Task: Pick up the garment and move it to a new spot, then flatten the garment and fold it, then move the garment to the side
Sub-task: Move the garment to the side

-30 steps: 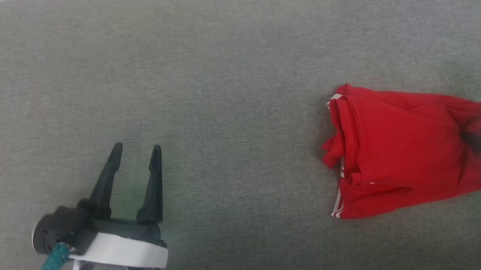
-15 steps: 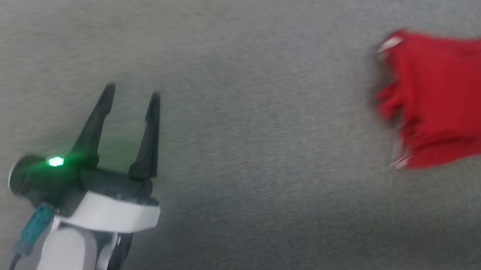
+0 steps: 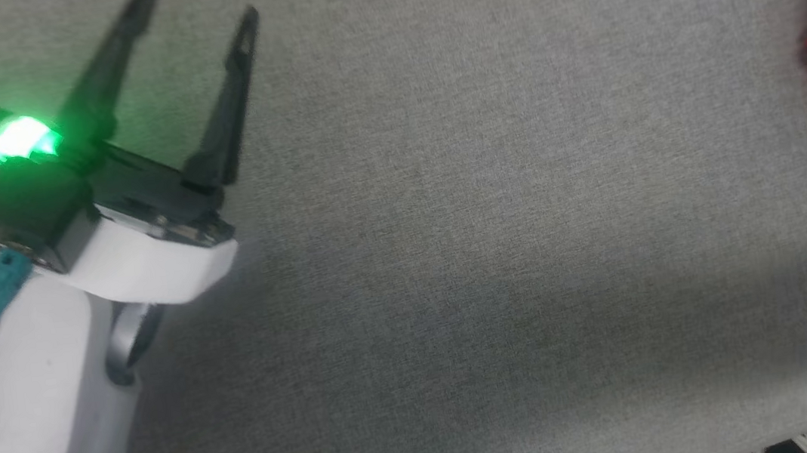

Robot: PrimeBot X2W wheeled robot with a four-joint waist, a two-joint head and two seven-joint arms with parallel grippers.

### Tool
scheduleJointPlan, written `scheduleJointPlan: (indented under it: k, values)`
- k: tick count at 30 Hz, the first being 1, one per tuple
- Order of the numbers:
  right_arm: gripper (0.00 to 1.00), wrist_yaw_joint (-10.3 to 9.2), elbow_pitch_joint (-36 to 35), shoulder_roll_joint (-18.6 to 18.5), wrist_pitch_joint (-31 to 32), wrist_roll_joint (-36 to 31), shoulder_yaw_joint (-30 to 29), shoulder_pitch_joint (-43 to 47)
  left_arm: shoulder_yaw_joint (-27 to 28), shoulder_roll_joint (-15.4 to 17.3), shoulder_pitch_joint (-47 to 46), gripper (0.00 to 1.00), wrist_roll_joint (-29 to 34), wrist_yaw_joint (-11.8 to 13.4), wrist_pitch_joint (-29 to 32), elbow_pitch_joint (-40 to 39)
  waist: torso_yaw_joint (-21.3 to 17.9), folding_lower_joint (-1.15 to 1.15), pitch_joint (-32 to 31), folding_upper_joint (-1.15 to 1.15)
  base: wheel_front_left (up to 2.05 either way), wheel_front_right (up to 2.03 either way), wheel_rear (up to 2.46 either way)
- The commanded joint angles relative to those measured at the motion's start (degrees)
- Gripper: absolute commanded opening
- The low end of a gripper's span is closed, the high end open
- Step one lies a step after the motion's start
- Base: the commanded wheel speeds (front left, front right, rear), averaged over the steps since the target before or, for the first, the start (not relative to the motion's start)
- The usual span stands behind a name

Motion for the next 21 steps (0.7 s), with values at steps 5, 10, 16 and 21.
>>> scheduleJointPlan:
  k: [5,10,16,21]
  values:
    - [0.0,-0.11,9.1,2.71,-5.7,-5.47,-1.8,-7.74,-0.57,2.31,-3.03,1.0,0.0,-0.09,-0.27,-1.18,-0.87,0.0,3.08,0.0,0.0,0.0,0.0]
    - [0.0,-0.11,16.62,5.08,-10.82,-9.41,-2.48,-12.23,-0.68,3.04,-3.9,1.0,0.14,-0.09,-0.27,-1.4,-1.02,0.0,4.21,0.0,0.0,0.0,0.0]
    - [1.0,-0.1,23.12,5.73,-15.24,-11.19,-1.5,-15.25,-0.69,2.32,-3.07,1.0,0.21,-0.09,-0.27,-0.58,-0.94,0.0,3.22,0.0,0.0,0.0,0.0]
    - [1.0,-0.1,25.61,5.26,-18.57,-11.4,1.29,-15.56,-0.23,0.68,-1.05,1.0,0.07,-0.09,-0.26,0.47,-0.2,0.0,0.18,0.0,0.0,0.0,0.0]
